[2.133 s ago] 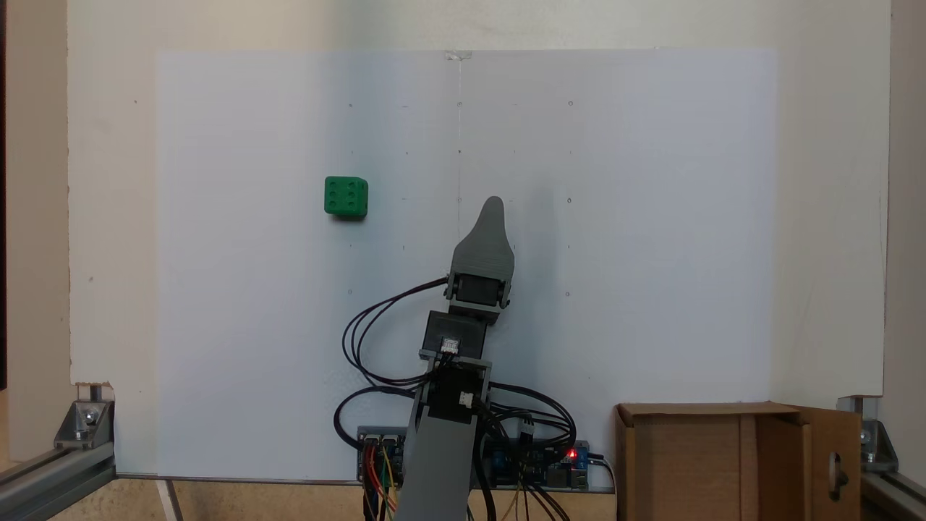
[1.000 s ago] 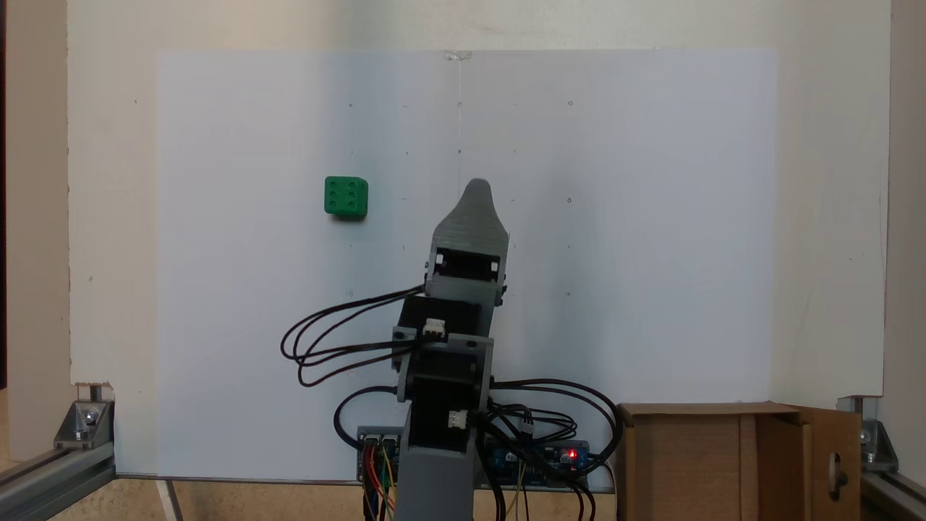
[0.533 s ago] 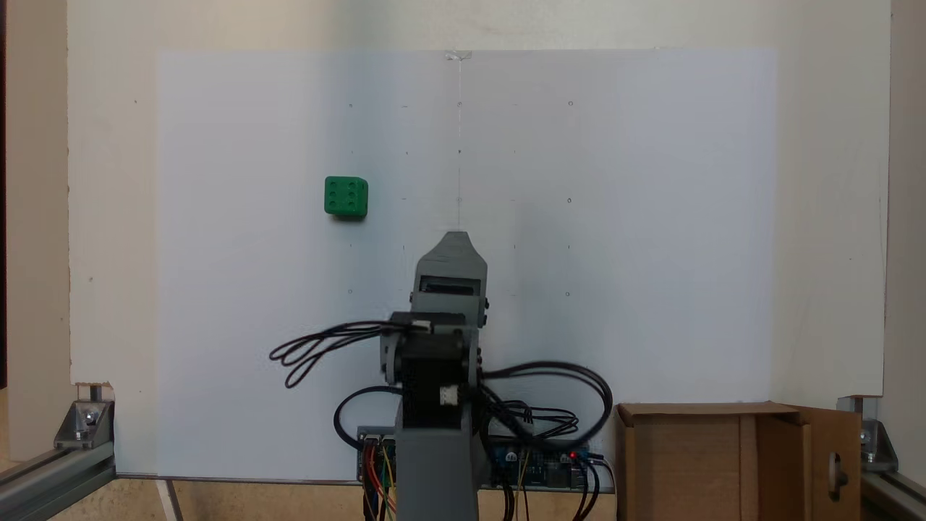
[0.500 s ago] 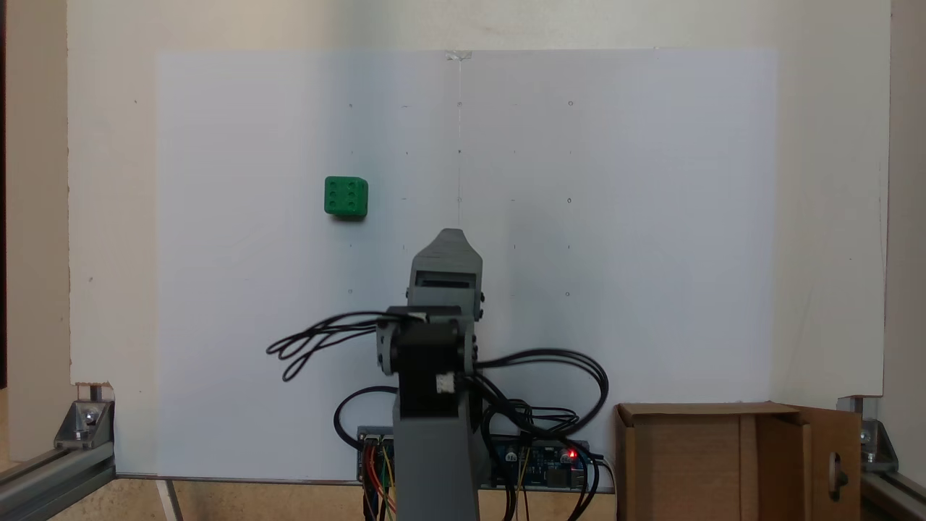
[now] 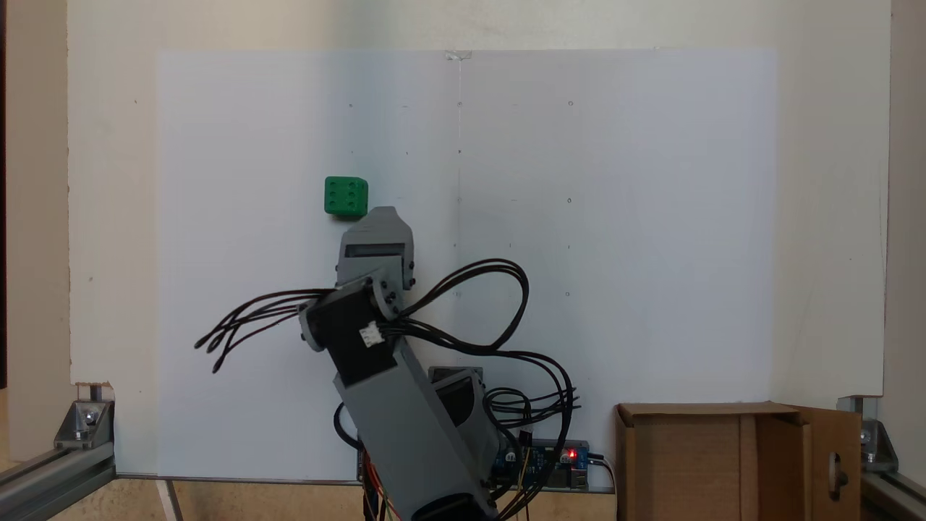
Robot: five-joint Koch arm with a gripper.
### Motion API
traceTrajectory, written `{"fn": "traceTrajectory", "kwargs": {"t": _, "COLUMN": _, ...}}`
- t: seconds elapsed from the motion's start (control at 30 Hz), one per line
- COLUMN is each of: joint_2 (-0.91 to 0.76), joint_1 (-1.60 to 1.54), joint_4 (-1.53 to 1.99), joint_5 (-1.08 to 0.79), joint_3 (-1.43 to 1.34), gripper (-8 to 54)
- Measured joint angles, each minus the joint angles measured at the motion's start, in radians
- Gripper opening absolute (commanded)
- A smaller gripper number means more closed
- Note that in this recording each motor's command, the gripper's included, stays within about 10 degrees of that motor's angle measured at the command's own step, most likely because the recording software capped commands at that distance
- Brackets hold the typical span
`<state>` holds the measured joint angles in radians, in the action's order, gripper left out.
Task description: Grasp a green dice and put it in the bin.
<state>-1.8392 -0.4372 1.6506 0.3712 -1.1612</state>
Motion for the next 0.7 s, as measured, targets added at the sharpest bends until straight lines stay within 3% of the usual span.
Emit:
{"fn": "traceTrajectory", "kwargs": {"t": 0.37, "joint_2": 0.083, "joint_1": -0.147, "joint_4": -0.195, "joint_5": 0.14, "joint_3": 0.034, "gripper": 41.4}}
{"fn": "traceTrajectory", "kwargs": {"t": 0.7, "joint_2": 0.351, "joint_1": -0.155, "joint_4": -0.219, "joint_5": 0.153, "joint_3": 0.161, "gripper": 41.4}}
